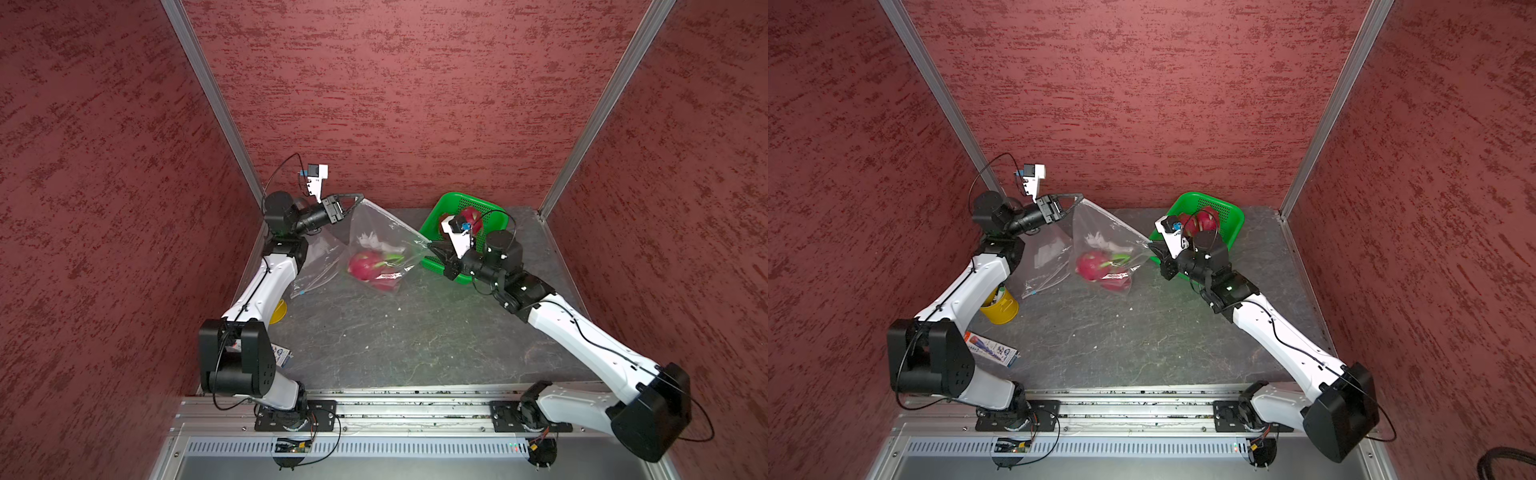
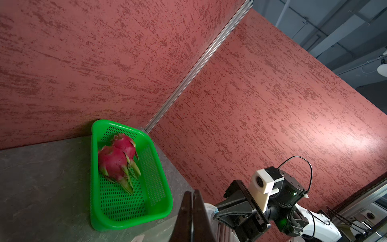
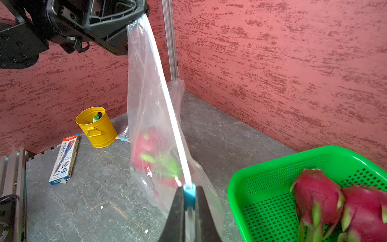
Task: Open the zip-top bag and take out the dragon fruit
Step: Unzip the zipper on the zipper food storage bag.
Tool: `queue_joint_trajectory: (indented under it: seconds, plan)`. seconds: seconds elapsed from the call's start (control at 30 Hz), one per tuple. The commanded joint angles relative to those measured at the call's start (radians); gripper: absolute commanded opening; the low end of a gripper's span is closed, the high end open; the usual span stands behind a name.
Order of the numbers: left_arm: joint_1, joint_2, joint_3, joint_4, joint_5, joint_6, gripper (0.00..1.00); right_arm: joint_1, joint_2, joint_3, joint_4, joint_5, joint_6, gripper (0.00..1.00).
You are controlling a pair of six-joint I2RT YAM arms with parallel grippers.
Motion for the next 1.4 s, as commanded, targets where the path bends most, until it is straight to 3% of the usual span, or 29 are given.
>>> queue_joint_trajectory:
  seconds: [0.0,0.23,0.37,0.63,0.9,1.07,1.37]
  plan:
    - [0.026,0.021,0.067,0.082,-0.116,-0.004,0.0,-0.032,-0.036,-0.029,-0.117,0.098,0.008,0.01]
    - [0.001,0.046,0.068,0.067,-0.102,0.005,0.0,-0.032,-0.028,-0.03,-0.095,0.011,0.055,0.0]
    - [-0.002,0.023,0.031,0.054,-0.113,0.024,0.0,-0.031,-0.025,-0.053,-0.083,0.021,0.053,0.0]
    - [-0.048,-0.076,-0.162,0.068,-0.088,0.024,0.0,-0.032,-0.011,-0.072,-0.042,-0.015,0.033,0.02]
    - [-0.11,-0.206,-0.235,-0.171,-0.085,0.203,0.0,-0.032,0.037,0.002,-0.048,-0.245,0.034,0.2]
    - [-0.111,-0.213,-0.238,-0.166,-0.053,0.207,0.0,-0.032,0.066,0.08,-0.027,-0.169,0.007,0.36]
    - [-0.11,-0.199,-0.224,-0.162,-0.032,0.212,0.0,-0.045,0.219,0.251,0.008,-0.1,-0.047,0.43]
